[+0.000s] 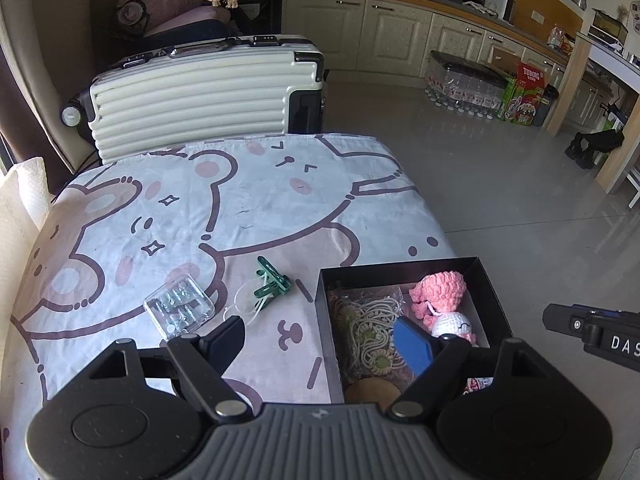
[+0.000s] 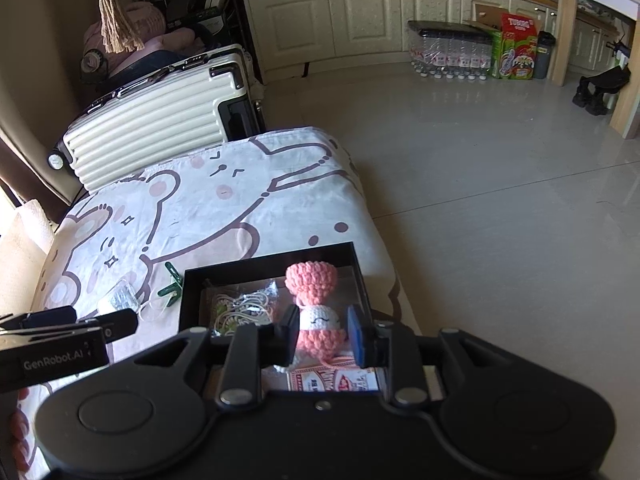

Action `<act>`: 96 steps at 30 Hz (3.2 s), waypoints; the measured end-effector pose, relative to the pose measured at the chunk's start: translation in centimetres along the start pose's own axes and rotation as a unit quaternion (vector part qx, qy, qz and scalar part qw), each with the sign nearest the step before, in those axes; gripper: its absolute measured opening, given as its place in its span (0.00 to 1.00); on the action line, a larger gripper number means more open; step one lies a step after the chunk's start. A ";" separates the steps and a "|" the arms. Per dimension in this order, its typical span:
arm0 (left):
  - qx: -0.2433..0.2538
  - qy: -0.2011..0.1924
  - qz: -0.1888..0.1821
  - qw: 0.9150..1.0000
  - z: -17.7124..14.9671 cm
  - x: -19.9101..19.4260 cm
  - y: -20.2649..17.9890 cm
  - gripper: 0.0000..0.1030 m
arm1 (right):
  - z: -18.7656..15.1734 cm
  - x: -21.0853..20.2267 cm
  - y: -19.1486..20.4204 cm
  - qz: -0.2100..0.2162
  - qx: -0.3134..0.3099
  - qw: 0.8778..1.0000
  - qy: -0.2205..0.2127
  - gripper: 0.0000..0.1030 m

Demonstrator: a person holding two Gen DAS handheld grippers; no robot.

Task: Organize objects

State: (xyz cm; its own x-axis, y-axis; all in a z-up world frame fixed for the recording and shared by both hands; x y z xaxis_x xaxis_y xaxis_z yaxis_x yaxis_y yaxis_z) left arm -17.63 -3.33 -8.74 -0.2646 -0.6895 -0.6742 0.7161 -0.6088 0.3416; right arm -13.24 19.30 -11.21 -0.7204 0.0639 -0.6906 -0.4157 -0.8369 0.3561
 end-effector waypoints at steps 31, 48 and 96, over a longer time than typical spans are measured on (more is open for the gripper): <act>-0.003 -0.031 0.013 0.999 -0.8 -1.9 0.7 1.00 | -1.2 -3.3 -0.1 -0.083 -0.023 0.995 -0.056 0.97; 0.002 -0.032 0.014 0.999 -0.7 -1.3 0.9 1.00 | -1.3 -2.8 -1.3 -0.115 -0.032 0.991 -0.055 1.00; -0.070 -0.008 0.108 0.992 -2.0 -1.2 16.8 1.00 | -0.8 3.1 11.3 -0.032 -0.082 0.995 -0.037 1.00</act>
State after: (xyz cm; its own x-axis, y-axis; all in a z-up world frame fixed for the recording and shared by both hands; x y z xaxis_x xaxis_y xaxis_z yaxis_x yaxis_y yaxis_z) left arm -3.95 -11.90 -3.50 -0.1042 -0.8052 -0.5838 0.8397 -0.3858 0.3822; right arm -19.74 9.62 -9.84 -0.7364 0.1539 -0.6588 -0.3700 -0.9068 0.2018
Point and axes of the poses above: each gripper's, at about its wrist camera, not at the fingertips, and x roughly the way its jaws point, y to its left, z to its top, the point moved 2 cm from there along x, roughly the way its jaws point, and after that the axes turned 14 degrees about z, right-handed, at the moved point
